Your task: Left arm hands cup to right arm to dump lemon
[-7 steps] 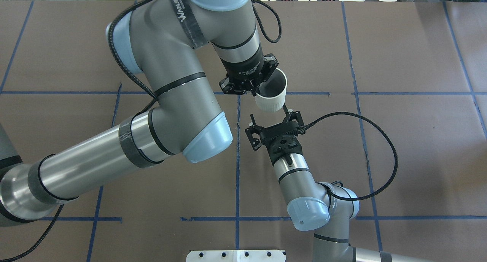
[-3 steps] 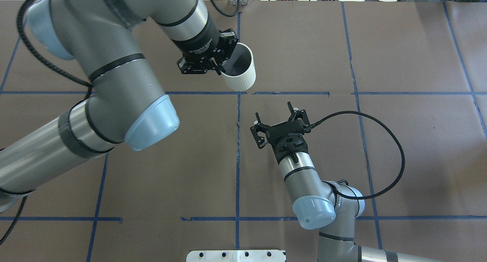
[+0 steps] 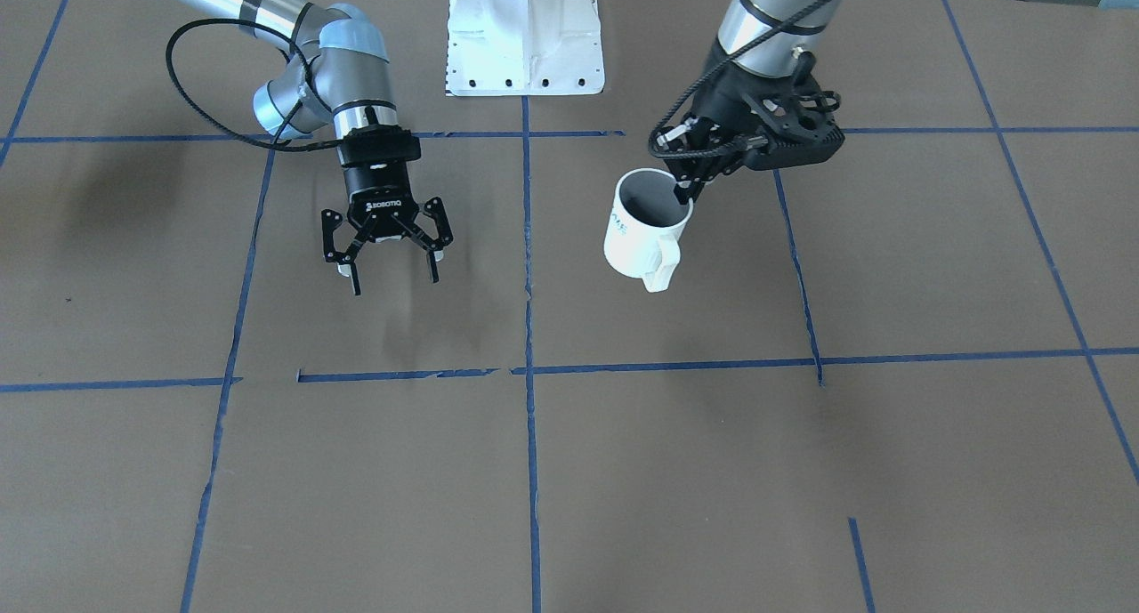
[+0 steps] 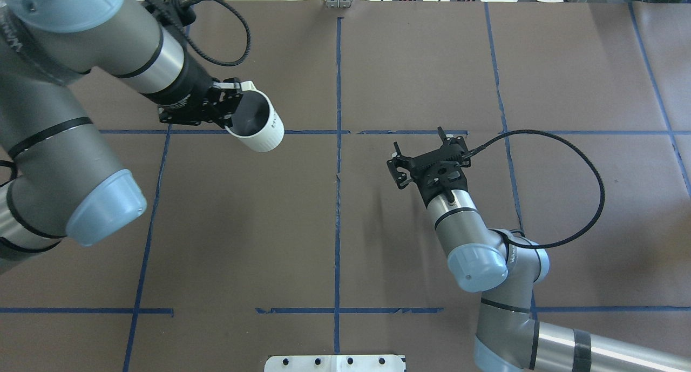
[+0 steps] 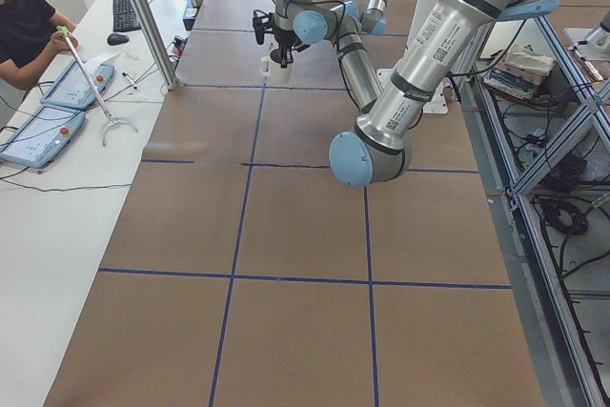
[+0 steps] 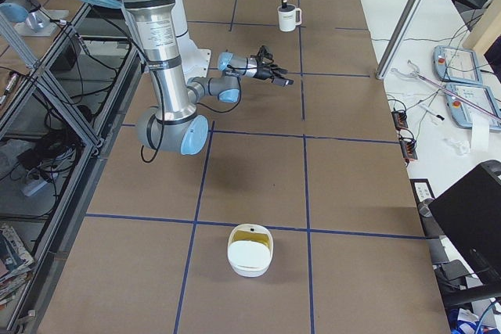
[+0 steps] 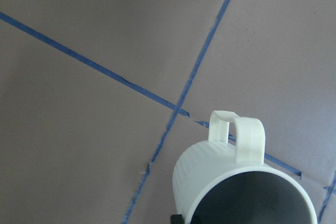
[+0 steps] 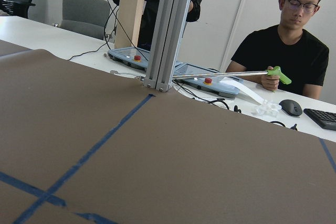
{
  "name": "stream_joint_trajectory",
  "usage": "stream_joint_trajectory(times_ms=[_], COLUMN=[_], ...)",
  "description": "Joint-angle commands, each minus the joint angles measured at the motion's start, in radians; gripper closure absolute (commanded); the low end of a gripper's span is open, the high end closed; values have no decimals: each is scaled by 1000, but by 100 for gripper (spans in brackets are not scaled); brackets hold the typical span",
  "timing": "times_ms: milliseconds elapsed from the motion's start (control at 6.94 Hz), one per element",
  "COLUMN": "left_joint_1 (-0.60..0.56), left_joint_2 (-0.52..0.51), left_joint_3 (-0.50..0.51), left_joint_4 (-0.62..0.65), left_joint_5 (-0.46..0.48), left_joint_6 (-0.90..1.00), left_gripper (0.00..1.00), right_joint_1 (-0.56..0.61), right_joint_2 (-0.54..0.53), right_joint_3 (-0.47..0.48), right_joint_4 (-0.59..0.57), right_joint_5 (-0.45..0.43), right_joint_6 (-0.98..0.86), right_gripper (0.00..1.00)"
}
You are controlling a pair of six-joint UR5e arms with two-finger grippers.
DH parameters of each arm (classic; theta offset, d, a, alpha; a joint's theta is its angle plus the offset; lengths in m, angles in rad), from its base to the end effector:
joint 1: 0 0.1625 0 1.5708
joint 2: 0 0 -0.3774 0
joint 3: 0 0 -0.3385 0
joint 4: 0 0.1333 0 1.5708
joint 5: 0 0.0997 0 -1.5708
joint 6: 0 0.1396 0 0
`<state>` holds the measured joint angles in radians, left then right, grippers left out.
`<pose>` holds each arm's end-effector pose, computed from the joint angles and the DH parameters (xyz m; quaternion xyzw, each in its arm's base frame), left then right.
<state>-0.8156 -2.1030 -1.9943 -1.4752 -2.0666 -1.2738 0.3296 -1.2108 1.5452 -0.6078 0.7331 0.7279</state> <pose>0.3248 -0.4426 0.2158 0.0240 0.4610 -0.1271 0.8779 -0.4622 -0.4086 0.3338 0.5753 -0.2805 0.0529 0.7665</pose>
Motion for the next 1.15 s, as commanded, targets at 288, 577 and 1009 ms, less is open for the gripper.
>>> stream_joint_trajectory(times_ms=[288,577,1009], left_joint_1=[-143,-233,-315], left_joint_2=[462,601,658], left_joint_3=[-12,41,158], left_joint_4=[-320,-466,-537], left_joint_5=[-53,-149,-210], left_joint_6=[310,443,594], left_gripper=[100,100,100], right_joint_1=[231,384,605], right_joint_2=[-68,-96,-171], right_joint_3=[3,7,49], right_joint_4=[-3,-6,-52], right_joint_5=[358,634,1045], right_joint_6=[2,2,1], right_gripper=[0,0,0])
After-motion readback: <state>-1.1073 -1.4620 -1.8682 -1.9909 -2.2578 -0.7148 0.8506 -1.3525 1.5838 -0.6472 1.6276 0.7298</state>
